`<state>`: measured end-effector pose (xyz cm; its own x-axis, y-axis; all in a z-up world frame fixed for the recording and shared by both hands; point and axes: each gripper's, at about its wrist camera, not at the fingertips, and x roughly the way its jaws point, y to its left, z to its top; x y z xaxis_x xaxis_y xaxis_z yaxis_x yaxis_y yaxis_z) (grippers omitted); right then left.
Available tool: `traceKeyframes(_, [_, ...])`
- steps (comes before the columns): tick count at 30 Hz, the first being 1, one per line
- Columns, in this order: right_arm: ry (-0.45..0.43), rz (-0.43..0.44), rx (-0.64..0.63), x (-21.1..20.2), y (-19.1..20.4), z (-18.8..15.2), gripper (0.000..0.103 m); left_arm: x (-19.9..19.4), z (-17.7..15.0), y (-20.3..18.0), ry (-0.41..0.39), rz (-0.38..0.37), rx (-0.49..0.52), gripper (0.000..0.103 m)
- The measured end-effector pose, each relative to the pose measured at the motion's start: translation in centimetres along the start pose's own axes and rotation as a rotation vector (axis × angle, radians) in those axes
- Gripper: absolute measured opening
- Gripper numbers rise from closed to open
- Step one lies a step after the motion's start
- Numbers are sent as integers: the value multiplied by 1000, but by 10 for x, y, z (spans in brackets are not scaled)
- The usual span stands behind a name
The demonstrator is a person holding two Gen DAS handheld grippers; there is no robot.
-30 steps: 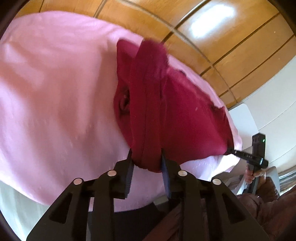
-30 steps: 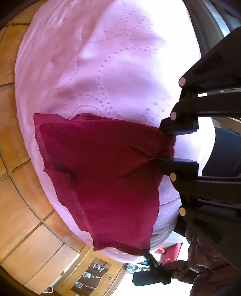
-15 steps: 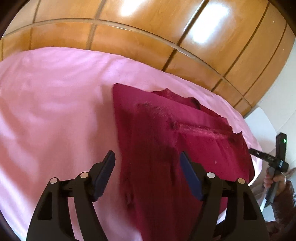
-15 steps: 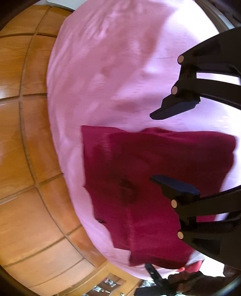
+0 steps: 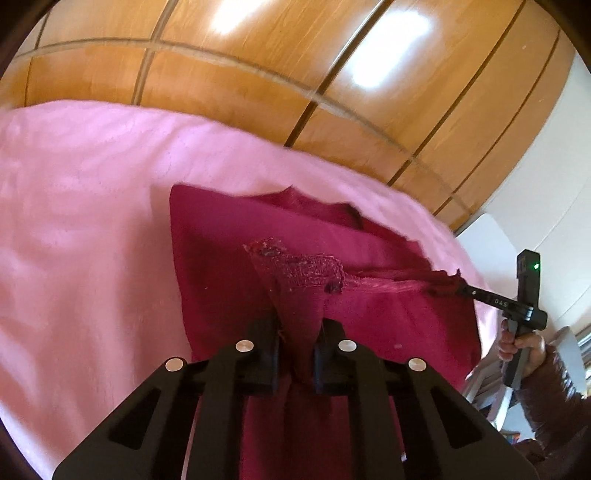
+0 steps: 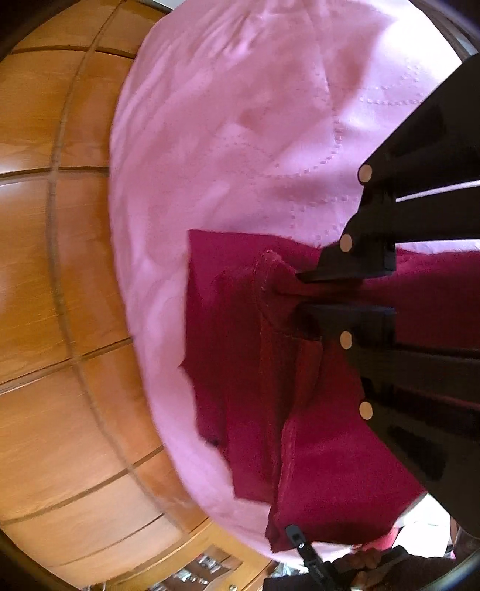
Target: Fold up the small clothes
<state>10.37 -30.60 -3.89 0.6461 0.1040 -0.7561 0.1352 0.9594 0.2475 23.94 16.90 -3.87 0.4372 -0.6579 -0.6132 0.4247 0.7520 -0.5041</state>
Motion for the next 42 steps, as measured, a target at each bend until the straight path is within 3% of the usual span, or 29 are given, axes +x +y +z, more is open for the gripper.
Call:
traceKeyframes(4, [-83, 27, -20, -28, 13, 9, 9, -20, 7, -9, -56, -20, 5, 11])
traceKeyframes(8, [-126, 38, -17, -26, 19, 39, 9, -18, 33, -10, -82, 13, 14, 11])
traceKeyframes(17, [-71, -31, 76, 66, -3, 108, 9, 47, 98, 24, -62, 172, -20, 11])
traceKeyframes(22, [38, -62, 99, 126, -12, 113, 10, 98, 102, 60, 42, 274, -100, 11])
traceKeyframes(23, [81, -64, 91, 141, -13, 109, 13, 108, 97, 65, 74, 306, -102, 14])
traceKeyframes(24, [93, -75, 87, 147, -14, 106, 21, 114, 93, 68, 88, 331, -106, 17])
traceKeyframes(25, [96, -72, 85, 149, -14, 105, 39, 114, 91, 69, 82, 326, -108, 17])
traceKeyframes(26, [91, -52, 91, 148, -16, 104, 48, 111, 92, 68, 74, 322, -110, 21])
traceKeyframes(27, [77, -36, 99, 143, -17, 103, 72, 106, 92, 68, 63, 316, -116, 32])
traceKeyframes(28, [64, -36, 105, 138, -18, 102, 82, 102, 91, 68, 54, 320, -122, 42])
traceKeyframes(29, [39, -16, 115, 129, -21, 100, 83, 95, 90, 68, 37, 320, -132, 57])
traceKeyframes(31, [34, 32, 138, 116, -26, 94, 94, 80, 85, 66, 3, 309, -145, 70])
traceKeyframes(33, [26, 114, 189, 99, -39, 79, 99, 67, 76, 63, -15, 302, -149, 71])
traceKeyframes(37, [26, 169, 271, 75, -60, 49, 101, 51, 52, 56, -23, 327, -147, 71])
traceKeyframes(42, [24, 243, 348, 34, -87, 5, 101, 17, 14, 60, -36, 292, -208, 74])
